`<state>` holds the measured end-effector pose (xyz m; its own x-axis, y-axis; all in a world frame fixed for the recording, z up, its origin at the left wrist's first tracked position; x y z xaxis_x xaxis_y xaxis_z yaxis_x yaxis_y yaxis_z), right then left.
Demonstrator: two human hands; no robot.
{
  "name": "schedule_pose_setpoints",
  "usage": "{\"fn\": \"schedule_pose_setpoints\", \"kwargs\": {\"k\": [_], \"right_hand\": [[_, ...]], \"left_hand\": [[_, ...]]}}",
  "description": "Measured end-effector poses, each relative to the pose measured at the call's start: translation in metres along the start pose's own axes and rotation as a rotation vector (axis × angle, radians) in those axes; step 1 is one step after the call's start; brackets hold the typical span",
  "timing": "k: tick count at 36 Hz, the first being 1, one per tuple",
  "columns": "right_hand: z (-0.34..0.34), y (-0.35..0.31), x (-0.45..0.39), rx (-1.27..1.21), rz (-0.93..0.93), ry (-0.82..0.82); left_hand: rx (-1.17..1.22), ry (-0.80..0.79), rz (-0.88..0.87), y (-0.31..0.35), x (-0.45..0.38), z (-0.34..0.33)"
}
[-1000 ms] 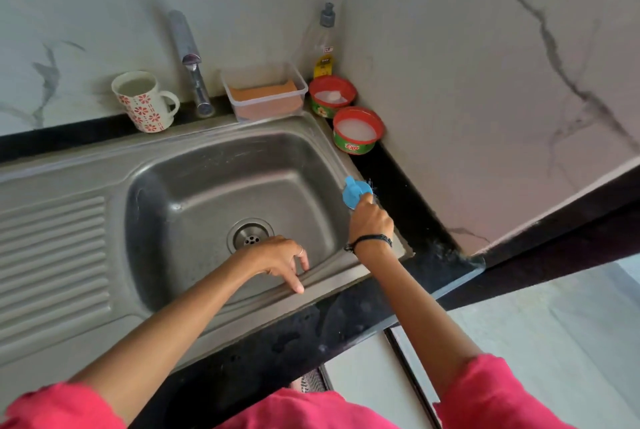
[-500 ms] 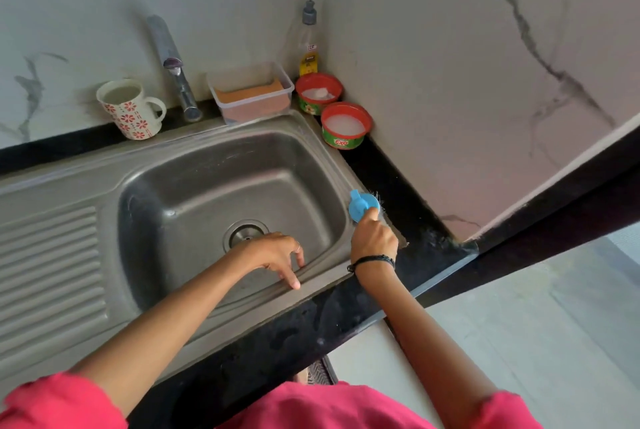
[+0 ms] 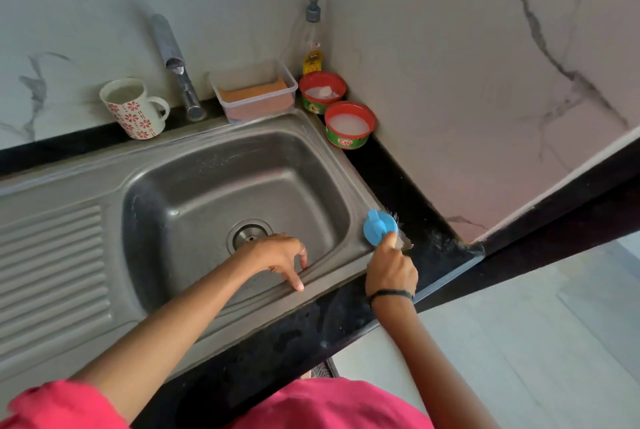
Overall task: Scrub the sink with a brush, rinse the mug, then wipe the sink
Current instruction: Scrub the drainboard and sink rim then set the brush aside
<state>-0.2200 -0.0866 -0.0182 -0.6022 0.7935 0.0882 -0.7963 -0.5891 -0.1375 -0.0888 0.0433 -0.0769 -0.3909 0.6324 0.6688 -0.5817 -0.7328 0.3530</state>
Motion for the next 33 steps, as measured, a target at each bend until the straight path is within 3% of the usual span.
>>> {"fn": "schedule_pose_setpoints", "kwargs": {"k": [9, 19, 25, 33], "right_hand": [[0.008, 0.001, -0.021, -0.075, -0.018, 0.024], [-0.010, -0.013, 0.018, -0.027, 0.070, -0.114], [0.009, -0.025, -0.031, -0.020, 0.067, -0.044], [-0.005, -0.024, 0.008, -0.061, 0.083, -0.194]], "left_hand": [[-0.005, -0.013, 0.002, 0.000, 0.001, 0.002], [0.010, 0.003, 0.015, 0.001, 0.001, 0.003], [-0.001, 0.006, 0.014, 0.002, 0.001, 0.003], [-0.032, 0.026, 0.006, 0.001, 0.002, 0.002]]}}
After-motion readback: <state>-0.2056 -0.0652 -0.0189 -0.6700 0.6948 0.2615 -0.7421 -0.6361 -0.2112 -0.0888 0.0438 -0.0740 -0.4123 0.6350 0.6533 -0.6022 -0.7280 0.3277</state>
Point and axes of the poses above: each hand's wrist, its own x-axis away from the middle knuckle, its own z-axis out of the back of the hand, y = z × x, the point moved 5 cm from there along -x, towards the middle knuckle, and after that the axes turned 8 degrees about y, right-handed, at the moved point
